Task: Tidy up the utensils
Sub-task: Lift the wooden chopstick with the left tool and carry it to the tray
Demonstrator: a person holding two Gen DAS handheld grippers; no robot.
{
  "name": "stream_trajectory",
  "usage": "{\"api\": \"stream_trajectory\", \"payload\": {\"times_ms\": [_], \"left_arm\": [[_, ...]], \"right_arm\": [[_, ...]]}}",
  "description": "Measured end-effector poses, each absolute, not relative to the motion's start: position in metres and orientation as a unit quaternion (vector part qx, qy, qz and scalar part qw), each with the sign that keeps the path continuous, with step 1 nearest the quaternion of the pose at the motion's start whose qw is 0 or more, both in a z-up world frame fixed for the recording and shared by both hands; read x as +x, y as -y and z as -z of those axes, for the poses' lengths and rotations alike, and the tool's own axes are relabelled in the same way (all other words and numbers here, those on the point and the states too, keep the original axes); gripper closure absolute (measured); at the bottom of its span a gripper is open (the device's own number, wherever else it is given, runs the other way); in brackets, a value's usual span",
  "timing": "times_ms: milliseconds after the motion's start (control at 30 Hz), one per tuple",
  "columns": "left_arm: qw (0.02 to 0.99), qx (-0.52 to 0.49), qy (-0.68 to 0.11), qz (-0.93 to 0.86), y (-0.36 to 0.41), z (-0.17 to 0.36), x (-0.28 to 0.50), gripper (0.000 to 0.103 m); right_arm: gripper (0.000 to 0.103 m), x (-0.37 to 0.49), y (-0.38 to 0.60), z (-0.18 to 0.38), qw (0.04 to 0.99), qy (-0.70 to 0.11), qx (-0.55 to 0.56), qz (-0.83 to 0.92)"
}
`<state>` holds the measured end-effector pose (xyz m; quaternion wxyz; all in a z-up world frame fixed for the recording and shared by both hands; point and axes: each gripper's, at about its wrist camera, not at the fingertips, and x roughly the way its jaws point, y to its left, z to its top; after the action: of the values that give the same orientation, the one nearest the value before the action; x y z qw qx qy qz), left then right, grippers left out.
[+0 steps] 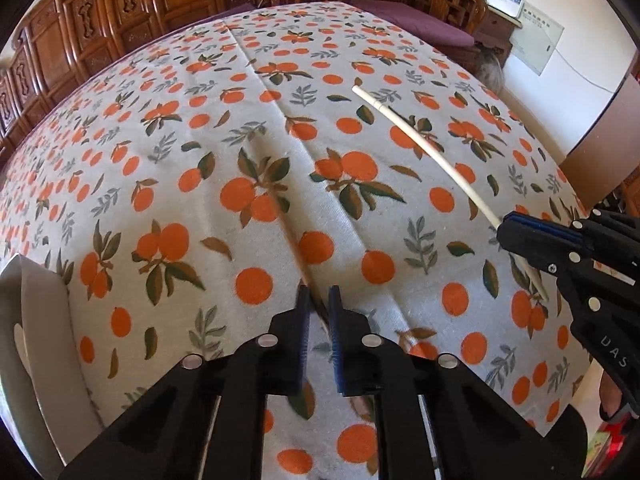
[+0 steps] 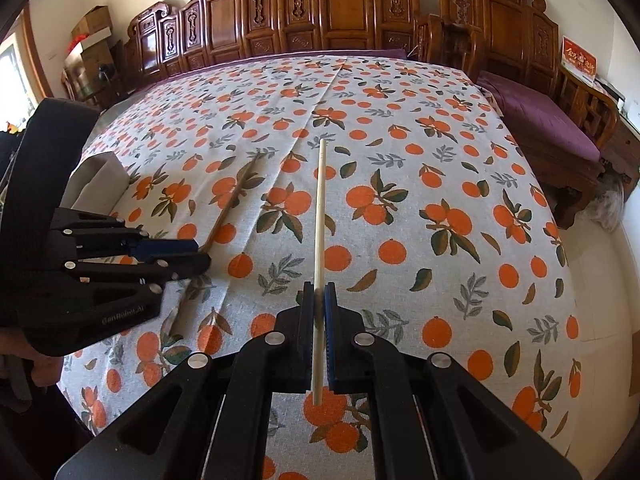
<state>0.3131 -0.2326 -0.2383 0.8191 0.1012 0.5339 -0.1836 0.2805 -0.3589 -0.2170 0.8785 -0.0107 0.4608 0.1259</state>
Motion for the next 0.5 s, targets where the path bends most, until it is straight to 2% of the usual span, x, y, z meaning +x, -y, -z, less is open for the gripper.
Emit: {"api": "stream_trajectory", "payload": {"times_ms": [500], "left_arm": [[0.835, 0.088, -0.512, 0.179, 0.166, 0.199, 0.286, 0.099]], "right_arm": [[0.097, 0.269, 0.306, 0.192, 0.878, -0.452, -0.036, -0.151]]}}
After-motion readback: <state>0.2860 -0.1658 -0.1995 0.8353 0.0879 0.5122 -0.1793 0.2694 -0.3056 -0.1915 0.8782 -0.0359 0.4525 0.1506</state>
